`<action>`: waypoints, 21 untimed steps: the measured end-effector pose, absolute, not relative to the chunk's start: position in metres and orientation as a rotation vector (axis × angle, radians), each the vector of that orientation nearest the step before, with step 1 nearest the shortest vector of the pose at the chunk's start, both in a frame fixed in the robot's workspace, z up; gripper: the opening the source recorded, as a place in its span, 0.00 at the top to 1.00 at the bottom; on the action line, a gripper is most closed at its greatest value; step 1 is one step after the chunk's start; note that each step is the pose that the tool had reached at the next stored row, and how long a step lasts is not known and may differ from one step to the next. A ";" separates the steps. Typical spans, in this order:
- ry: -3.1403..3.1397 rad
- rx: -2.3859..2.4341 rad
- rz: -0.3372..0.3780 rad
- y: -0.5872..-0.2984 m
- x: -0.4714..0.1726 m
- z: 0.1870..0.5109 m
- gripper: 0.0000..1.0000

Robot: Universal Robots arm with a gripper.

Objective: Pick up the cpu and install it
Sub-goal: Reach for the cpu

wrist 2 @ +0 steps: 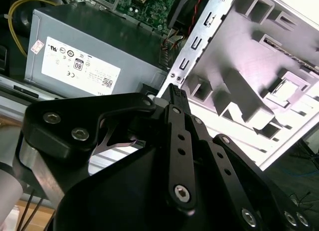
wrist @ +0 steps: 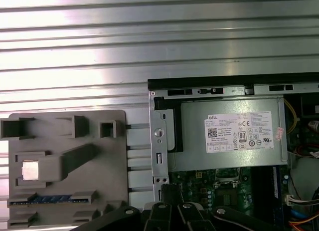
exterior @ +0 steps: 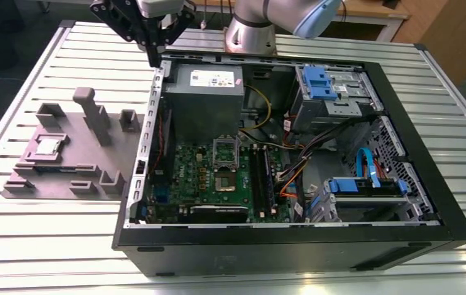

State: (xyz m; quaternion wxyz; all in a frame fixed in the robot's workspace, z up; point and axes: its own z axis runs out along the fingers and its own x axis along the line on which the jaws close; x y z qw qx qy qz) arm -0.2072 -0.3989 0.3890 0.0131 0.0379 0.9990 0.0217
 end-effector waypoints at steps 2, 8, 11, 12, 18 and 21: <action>3.113 0.118 0.068 -0.399 -0.209 0.389 0.90; 3.112 0.118 0.068 -0.399 -0.213 0.388 0.90; 3.112 0.118 0.068 -0.399 -0.216 0.388 0.90; 3.112 0.118 0.068 -0.399 -0.216 0.388 0.90; 3.112 0.118 0.068 -0.399 -0.221 0.387 0.90; 3.113 0.118 0.068 -0.399 -0.222 0.387 0.90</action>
